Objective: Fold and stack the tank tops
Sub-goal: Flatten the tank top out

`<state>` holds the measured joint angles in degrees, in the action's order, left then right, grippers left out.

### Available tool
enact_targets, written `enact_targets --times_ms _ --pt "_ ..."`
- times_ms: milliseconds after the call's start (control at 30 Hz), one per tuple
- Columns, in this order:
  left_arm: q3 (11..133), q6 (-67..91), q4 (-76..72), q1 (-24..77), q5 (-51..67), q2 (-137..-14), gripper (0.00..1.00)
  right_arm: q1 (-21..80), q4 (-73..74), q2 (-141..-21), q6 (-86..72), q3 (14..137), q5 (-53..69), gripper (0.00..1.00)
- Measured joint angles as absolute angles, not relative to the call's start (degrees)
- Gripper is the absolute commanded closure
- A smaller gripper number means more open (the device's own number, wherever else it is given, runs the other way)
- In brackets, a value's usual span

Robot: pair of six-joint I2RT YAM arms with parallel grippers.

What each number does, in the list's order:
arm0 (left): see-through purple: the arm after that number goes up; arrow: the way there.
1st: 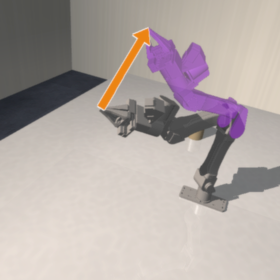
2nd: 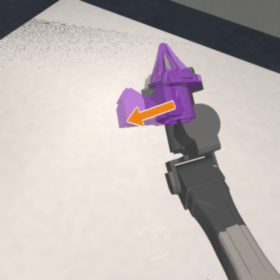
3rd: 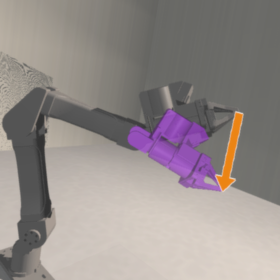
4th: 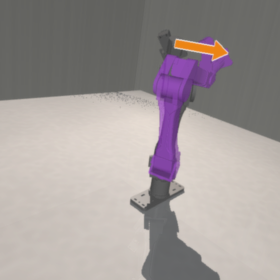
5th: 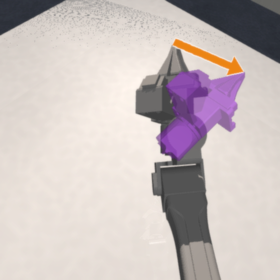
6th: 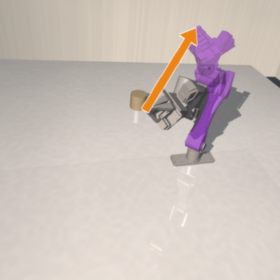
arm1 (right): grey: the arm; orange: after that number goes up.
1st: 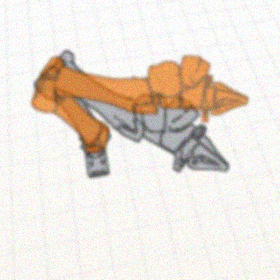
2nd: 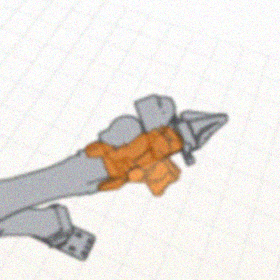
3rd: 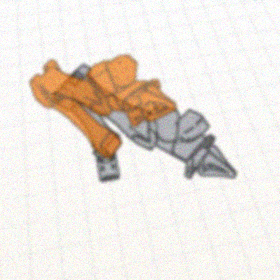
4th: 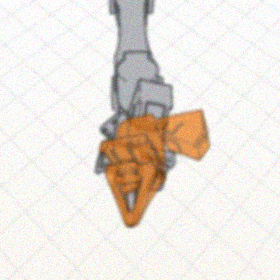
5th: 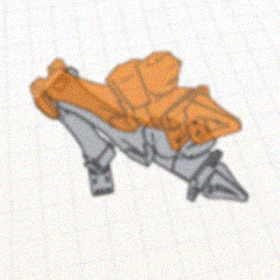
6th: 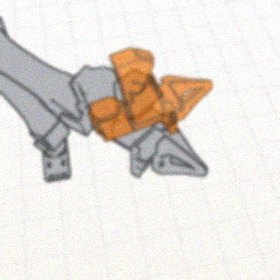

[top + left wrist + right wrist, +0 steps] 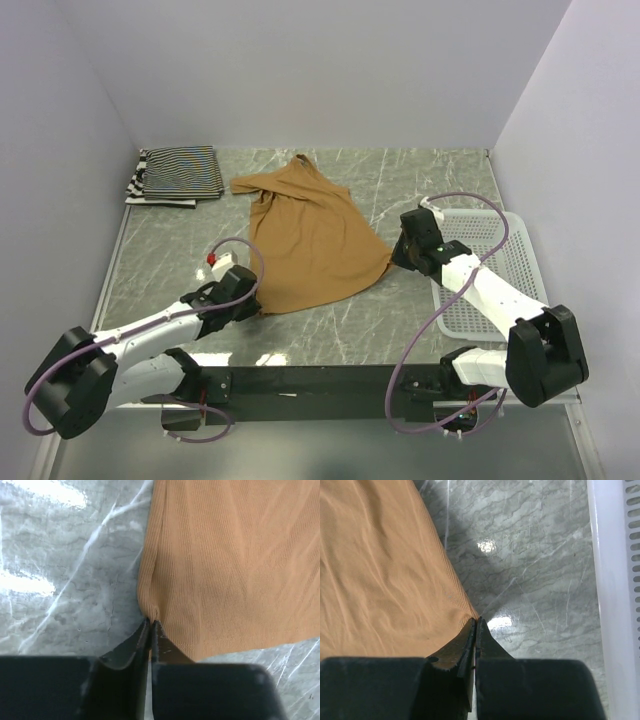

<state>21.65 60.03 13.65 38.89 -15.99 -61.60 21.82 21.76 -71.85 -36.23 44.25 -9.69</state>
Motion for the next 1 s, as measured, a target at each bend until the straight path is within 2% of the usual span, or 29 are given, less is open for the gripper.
enact_targets --times_ms 233,467,733,900,1000 --pt "27.33 58.08 25.08 39.09 -17.89 -54.61 0.99 21.21 25.39 -68.86 -35.44 48.58 -6.31 1.0" --pt "57.23 53.1 34.98 39.09 -24.69 -44.97 0.99 20.1 31.55 -59.83 -34.81 64.07 0.34 1.0" --pt "84.53 47.11 38.02 39.09 -27.73 -42.52 0.99 19.97 34.79 -51.42 -35.29 86.65 5.96 1.0" --pt "93.71 44.05 36.47 39.09 -27.77 -44.56 1.0 19.97 34.65 -50.46 -35.29 97.91 7.51 1.0" --pt "94.35 42.48 33.95 39.09 -27.68 -46.3 0.99 19.97 33.26 -50.52 -35.05 99.18 8.25 1.0"
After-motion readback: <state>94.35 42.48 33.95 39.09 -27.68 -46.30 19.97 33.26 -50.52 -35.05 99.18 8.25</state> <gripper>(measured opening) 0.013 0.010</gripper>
